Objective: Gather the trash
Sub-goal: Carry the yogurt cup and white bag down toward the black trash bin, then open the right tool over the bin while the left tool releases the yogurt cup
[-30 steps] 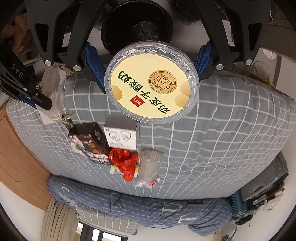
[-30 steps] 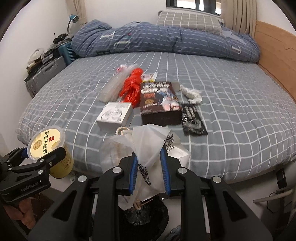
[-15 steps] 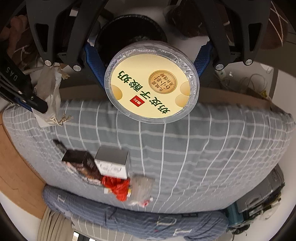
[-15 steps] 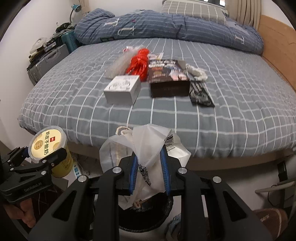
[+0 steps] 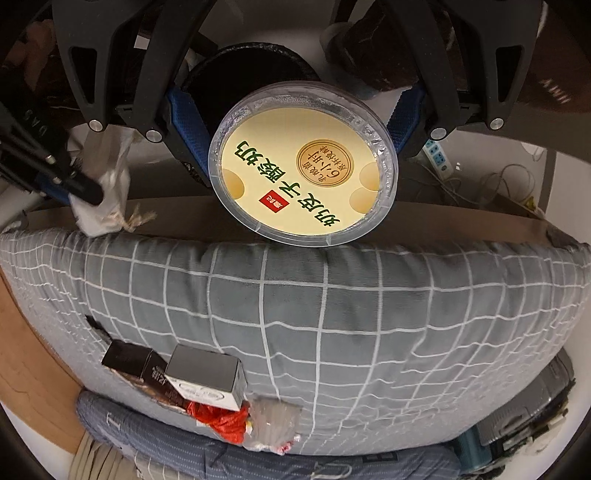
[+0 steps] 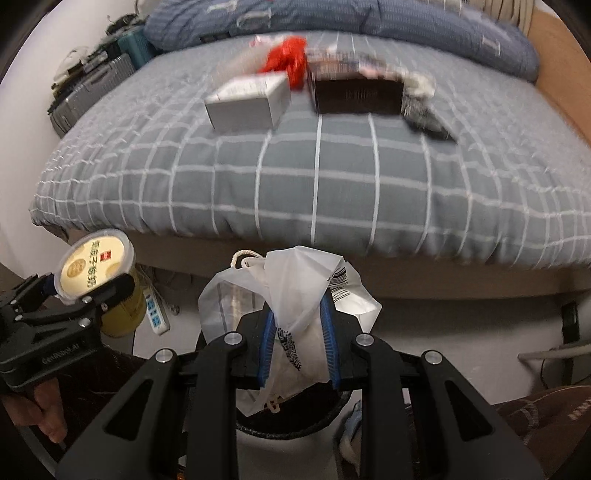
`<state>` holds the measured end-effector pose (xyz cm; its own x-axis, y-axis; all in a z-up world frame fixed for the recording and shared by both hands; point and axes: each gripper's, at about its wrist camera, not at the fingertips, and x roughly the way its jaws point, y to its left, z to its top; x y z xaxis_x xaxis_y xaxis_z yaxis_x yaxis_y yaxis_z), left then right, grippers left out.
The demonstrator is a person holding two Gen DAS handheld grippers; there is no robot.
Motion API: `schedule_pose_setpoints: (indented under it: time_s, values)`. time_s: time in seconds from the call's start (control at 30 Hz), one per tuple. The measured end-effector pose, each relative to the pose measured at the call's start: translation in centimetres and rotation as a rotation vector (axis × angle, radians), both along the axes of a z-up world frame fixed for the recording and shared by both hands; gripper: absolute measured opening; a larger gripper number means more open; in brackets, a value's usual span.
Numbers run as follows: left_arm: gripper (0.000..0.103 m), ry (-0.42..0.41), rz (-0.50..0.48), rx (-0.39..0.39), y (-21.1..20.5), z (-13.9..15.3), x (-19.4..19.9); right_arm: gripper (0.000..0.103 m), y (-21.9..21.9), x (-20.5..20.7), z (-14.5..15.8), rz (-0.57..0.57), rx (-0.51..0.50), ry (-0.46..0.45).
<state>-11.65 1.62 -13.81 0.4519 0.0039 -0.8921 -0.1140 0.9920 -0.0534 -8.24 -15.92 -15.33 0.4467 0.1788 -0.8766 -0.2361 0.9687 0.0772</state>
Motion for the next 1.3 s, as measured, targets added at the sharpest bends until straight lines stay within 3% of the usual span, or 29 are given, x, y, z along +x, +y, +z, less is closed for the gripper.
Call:
schedule_pose_setpoints:
  time_s: [0.13, 0.37, 0.8, 1.07, 1.3]
  values:
    - [0.082, 0.030, -0.005, 0.023, 0.2, -2.1, 1.0, 0.023, 0.7, 0.6, -1.8, 0.007, -0.016, 0.032]
    - [0.082, 0.095, 0.021, -0.010, 2.1, -5.4, 1.2, 0.023, 1.6, 1.5, -5.3, 0.012, -0.031, 0.113]
    - [0.082, 0.141, 0.075, -0.016, 5.7, -7.6, 0.4, 0.026, 5.7, 2.1, -9.2, 0.071, -0.059, 0.198]
    - [0.082, 0.154, 0.046, -0.009, 4.6, -8.5, 0.5, 0.066, 5.3, 2.1, -9.4, 0.060, -0.038, 0.178]
    - [0.082, 0.164, 0.006, -0.008, 2.4, -9.0, 1.1, 0.084, 1.5, 2.6, -9.8, 0.007, -0.061, 0.141]
